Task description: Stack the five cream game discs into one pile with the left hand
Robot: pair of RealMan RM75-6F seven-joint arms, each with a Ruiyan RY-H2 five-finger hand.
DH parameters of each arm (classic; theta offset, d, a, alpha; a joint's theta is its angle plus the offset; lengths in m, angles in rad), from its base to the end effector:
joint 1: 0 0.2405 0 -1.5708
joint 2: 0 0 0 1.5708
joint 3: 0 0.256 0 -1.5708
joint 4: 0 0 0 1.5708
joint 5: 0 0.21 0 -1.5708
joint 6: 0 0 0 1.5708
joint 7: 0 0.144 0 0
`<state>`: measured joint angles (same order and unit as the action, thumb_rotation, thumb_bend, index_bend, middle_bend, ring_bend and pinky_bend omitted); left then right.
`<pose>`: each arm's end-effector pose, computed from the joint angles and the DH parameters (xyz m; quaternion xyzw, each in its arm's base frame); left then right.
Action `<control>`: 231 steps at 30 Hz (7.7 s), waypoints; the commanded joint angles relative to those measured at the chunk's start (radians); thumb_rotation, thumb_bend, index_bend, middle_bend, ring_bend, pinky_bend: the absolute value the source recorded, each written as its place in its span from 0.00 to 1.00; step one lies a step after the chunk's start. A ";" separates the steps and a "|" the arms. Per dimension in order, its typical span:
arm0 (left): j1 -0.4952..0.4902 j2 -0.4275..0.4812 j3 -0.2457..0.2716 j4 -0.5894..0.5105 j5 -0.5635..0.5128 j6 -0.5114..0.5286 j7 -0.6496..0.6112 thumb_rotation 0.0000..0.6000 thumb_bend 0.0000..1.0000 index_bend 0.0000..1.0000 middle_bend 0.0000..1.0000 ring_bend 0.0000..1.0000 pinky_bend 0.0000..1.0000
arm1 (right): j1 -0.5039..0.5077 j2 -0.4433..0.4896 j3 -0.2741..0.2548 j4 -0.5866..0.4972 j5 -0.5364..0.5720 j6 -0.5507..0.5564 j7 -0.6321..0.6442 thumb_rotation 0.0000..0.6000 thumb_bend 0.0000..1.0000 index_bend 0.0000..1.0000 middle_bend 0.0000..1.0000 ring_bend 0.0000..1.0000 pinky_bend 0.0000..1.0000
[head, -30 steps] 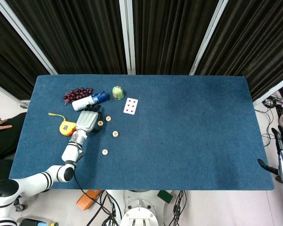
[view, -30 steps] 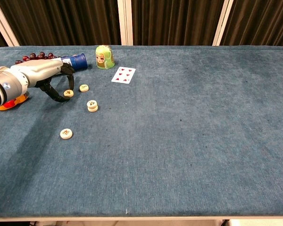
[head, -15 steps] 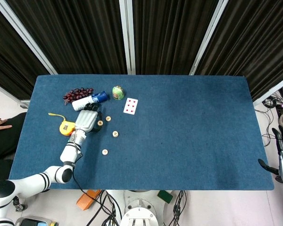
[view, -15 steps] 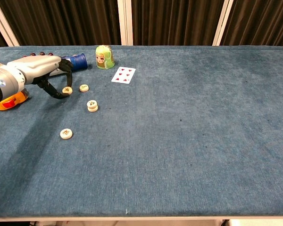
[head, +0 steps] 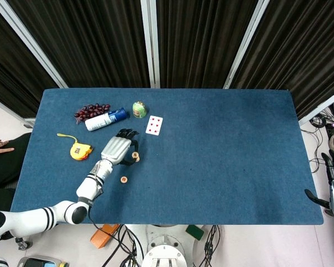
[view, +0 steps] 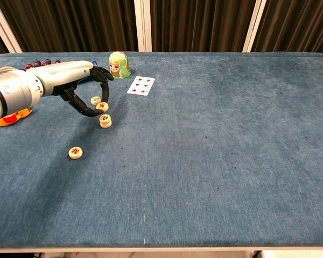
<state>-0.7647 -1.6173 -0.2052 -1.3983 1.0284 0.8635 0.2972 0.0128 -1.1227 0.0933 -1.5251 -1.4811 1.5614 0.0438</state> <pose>-0.1490 0.3518 -0.0403 -0.7318 -0.4357 -0.3522 0.3880 -0.3340 -0.1667 0.1843 0.5558 -0.3636 0.3899 0.6379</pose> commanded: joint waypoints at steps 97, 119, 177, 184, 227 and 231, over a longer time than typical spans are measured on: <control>-0.113 -0.159 -0.025 0.388 -0.165 -0.079 0.007 1.00 0.25 0.43 0.02 0.00 0.00 | -0.001 0.013 0.005 -0.041 0.010 -0.003 -0.045 1.00 0.24 0.00 0.04 0.00 0.00; -0.100 -0.209 -0.030 0.479 -0.103 -0.067 -0.004 1.00 0.31 0.45 0.00 0.00 0.00 | -0.006 0.017 0.005 -0.051 0.016 0.001 -0.054 1.00 0.24 0.00 0.04 0.00 0.00; -0.054 0.031 0.053 -0.074 -0.144 0.060 0.176 1.00 0.34 0.49 0.00 0.00 0.00 | -0.028 -0.003 -0.008 -0.002 -0.023 0.041 0.004 1.00 0.24 0.00 0.04 0.00 0.00; -0.058 0.027 0.055 -0.071 -0.153 0.061 0.183 1.00 0.33 0.48 0.00 0.00 0.00 | -0.029 -0.003 -0.007 -0.001 -0.022 0.040 0.005 1.00 0.24 0.00 0.04 0.00 0.00; 0.160 0.180 0.201 -0.248 0.164 0.292 -0.005 1.00 0.16 0.44 0.00 0.00 0.00 | -0.015 -0.007 -0.004 -0.004 -0.039 0.031 -0.003 1.00 0.24 0.00 0.04 0.00 0.00; 0.179 0.164 0.225 -0.248 0.187 0.277 -0.017 1.00 0.19 0.44 0.00 0.00 0.00 | -0.013 -0.007 -0.006 -0.011 -0.049 0.036 -0.011 1.00 0.24 0.00 0.04 0.00 0.00</control>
<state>-0.5894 -1.4486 0.0146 -1.6466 1.2115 1.1454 0.2819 0.0000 -1.1299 0.0874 -1.5352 -1.5298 1.5968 0.0329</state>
